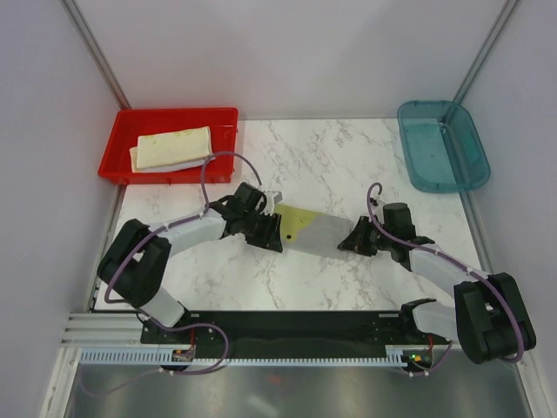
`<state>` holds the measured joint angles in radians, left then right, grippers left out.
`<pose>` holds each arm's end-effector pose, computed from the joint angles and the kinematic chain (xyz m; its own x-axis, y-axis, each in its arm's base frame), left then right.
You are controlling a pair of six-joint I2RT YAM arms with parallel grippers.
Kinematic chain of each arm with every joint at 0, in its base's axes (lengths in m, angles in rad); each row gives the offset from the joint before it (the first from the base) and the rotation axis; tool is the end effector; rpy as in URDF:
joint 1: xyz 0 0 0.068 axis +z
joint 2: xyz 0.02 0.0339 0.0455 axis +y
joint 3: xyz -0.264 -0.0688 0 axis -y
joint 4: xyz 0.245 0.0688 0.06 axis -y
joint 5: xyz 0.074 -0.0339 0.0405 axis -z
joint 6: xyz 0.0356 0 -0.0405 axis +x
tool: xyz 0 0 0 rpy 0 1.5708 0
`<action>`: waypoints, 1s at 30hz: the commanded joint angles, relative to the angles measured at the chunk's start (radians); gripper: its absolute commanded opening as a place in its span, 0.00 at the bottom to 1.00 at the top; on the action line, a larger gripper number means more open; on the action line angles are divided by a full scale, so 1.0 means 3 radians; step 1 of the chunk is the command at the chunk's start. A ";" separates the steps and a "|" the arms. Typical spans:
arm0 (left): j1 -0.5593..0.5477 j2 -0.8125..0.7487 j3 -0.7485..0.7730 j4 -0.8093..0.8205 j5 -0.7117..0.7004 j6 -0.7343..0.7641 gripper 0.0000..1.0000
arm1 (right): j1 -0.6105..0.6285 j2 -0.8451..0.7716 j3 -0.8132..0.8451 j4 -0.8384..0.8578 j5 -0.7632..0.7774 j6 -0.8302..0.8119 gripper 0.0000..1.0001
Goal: Fold and stack the towels
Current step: Fold the towel
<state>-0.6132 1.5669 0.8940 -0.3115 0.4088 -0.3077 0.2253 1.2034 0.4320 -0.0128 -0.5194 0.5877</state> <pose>0.2429 -0.1882 0.1829 -0.8636 0.2679 -0.4271 0.4684 0.7397 -0.4831 0.2075 0.0657 0.1580 -0.8703 0.2943 -0.3948 -0.0648 0.7264 0.6843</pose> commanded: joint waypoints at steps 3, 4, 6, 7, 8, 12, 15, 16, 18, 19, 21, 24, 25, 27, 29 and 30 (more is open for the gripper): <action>0.0101 0.0202 -0.0060 0.0205 -0.0488 -0.0207 0.52 | 0.0006 -0.0186 -0.0386 0.0462 0.0044 0.0296 0.20; 0.0136 0.0238 -0.0045 0.0235 -0.0519 -0.0242 0.52 | 0.0006 -0.0186 -0.0427 0.0477 0.0074 0.0286 0.20; 0.0188 0.0279 0.0006 0.0230 -0.0539 -0.0273 0.52 | 0.0006 -0.0181 -0.0448 0.0462 0.0166 0.0240 0.20; 0.0223 0.0289 0.0062 0.0210 -0.0524 -0.0309 0.52 | 0.0001 -0.0181 -0.0458 0.0447 0.0192 0.0230 0.20; 0.0229 0.0279 0.0098 0.0180 -0.0473 -0.0319 0.52 | 0.0001 -0.0181 -0.0458 0.0436 0.0207 0.0209 0.20; 0.0224 0.0080 0.0313 0.0011 -0.0508 -0.0355 0.52 | 0.0006 -0.0176 -0.0367 0.0233 0.0319 0.0020 0.21; 0.0244 0.0074 0.0481 -0.0046 -0.0575 -0.0289 0.54 | -0.0009 -0.0110 -0.0234 -0.0064 0.0596 -0.0128 0.21; 0.0249 0.0120 0.0558 -0.0056 -0.0560 -0.0263 0.54 | -0.0020 -0.0090 -0.0188 -0.0115 0.0632 -0.0159 0.21; 0.0254 0.0308 0.0625 -0.0061 -0.0483 -0.0162 0.54 | -0.0040 -0.0023 -0.0142 -0.0157 0.0637 -0.0200 0.22; 0.0259 0.0391 0.0691 -0.0061 -0.0478 -0.0135 0.53 | -0.0050 -0.0008 -0.0096 -0.0218 0.0672 -0.0230 0.22; 0.0285 0.0498 0.0742 -0.0122 -0.0508 -0.0074 0.52 | -0.0061 0.0003 -0.0075 -0.0249 0.0703 -0.0261 0.22; 0.0295 0.0550 0.0743 -0.0072 -0.0560 -0.0023 0.53 | -0.0071 0.0033 -0.0070 -0.0259 0.0744 -0.0261 0.22; 0.0300 0.0555 0.0743 -0.0031 -0.0514 0.0008 0.53 | -0.0071 0.0044 -0.0070 -0.0259 0.0744 -0.0271 0.22; 0.0306 0.0591 0.0768 0.0046 -0.0488 0.0110 0.53 | -0.0076 0.0069 -0.0054 -0.0249 0.0750 -0.0297 0.22; 0.0331 0.0713 0.0865 0.0056 -0.0493 0.0141 0.53 | -0.0071 0.0069 -0.0049 -0.0254 0.0749 -0.0302 0.22; 0.0377 0.0749 0.0896 0.0067 -0.0488 0.0146 0.52 | -0.0076 0.0064 -0.0054 -0.0244 0.0734 -0.0312 0.22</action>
<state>-0.5194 1.7653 1.1110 -0.3252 0.2634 -0.3225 0.2073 1.2133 0.3935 -0.0692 -0.3363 0.5247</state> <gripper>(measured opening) 0.529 0.219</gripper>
